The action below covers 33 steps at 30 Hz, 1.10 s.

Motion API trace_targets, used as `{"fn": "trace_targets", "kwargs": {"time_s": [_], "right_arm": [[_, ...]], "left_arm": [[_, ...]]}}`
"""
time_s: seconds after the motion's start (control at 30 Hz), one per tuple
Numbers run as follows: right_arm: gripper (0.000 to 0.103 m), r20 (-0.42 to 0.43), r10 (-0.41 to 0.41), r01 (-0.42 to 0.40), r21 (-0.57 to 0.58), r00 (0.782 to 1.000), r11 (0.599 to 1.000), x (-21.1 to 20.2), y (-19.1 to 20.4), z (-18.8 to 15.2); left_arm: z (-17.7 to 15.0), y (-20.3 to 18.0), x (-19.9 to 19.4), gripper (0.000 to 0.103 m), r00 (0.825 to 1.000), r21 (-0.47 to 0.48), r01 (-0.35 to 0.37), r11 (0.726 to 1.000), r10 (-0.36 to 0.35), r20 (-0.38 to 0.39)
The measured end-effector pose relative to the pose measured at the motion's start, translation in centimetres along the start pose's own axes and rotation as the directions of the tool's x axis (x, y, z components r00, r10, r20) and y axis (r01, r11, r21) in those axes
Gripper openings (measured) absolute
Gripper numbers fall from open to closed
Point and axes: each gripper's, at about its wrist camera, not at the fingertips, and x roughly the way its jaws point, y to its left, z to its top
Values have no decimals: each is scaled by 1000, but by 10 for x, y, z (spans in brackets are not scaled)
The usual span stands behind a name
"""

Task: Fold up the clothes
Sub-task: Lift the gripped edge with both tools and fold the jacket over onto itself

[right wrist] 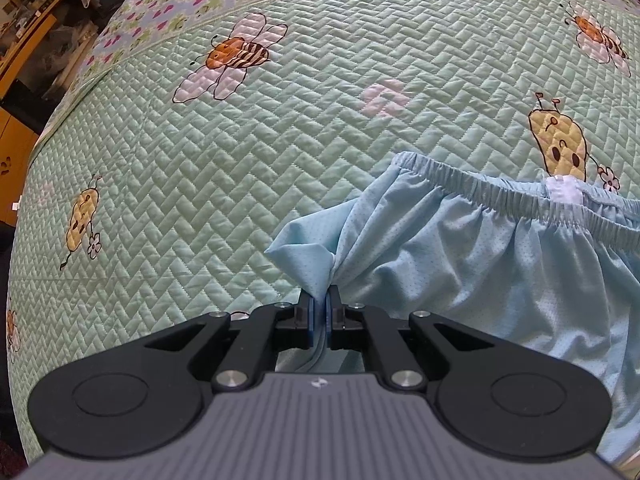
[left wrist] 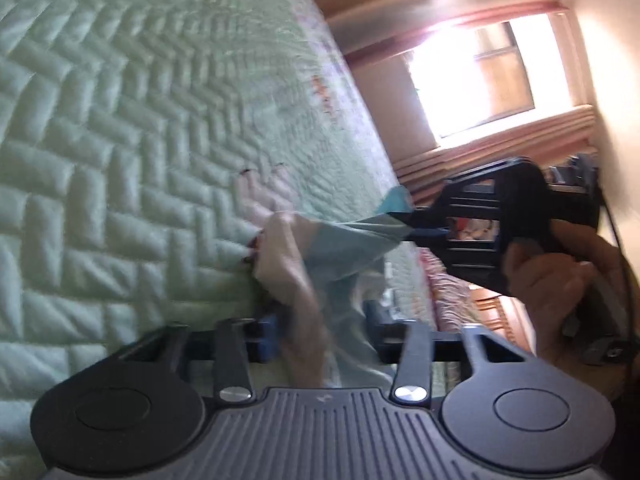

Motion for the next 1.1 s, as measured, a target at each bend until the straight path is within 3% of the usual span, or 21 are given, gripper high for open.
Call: {"fn": "trace_targets", "kwargs": {"time_s": [0.07,0.3,0.33,0.37,0.4,0.43,0.8,0.97,1.1], "right_arm": [[6,0,-1,1,-1,1000,1000,0,1,0],[6,0,4,-4,-2,1000,1000,0,2,-2],[6,1,6,-6,-2,1000,1000,-1,2,-2],[6,2,7,-7,-3,1000,1000,-2,2,-2],[6,3,9,-9,-4,1000,1000,-3,2,-2],[6,4,11,-11,-4,1000,1000,-4,2,-2],[6,18,53,-53,-2,998,999,-14,-3,-4],[6,22,81,-81,-10,996,997,-21,-4,-7],[6,16,84,-84,-6,996,996,-20,-9,-4]], "left_arm": [[-1,-2,1,87,1000,8,6,1000,-6,1],[-4,-11,7,90,1000,37,29,999,-29,5],[-4,-12,7,78,999,41,32,999,-32,5],[-5,-7,9,39,1000,30,23,999,-23,-11],[-5,-1,12,9,999,11,9,1000,-8,-35],[-6,6,15,0,998,-8,-6,1000,6,-60],[-15,-6,8,0,999,98,-43,994,44,-8],[-28,-33,-2,0,998,277,-48,960,39,40],[-31,-30,-1,0,998,255,-57,965,55,16]]}}
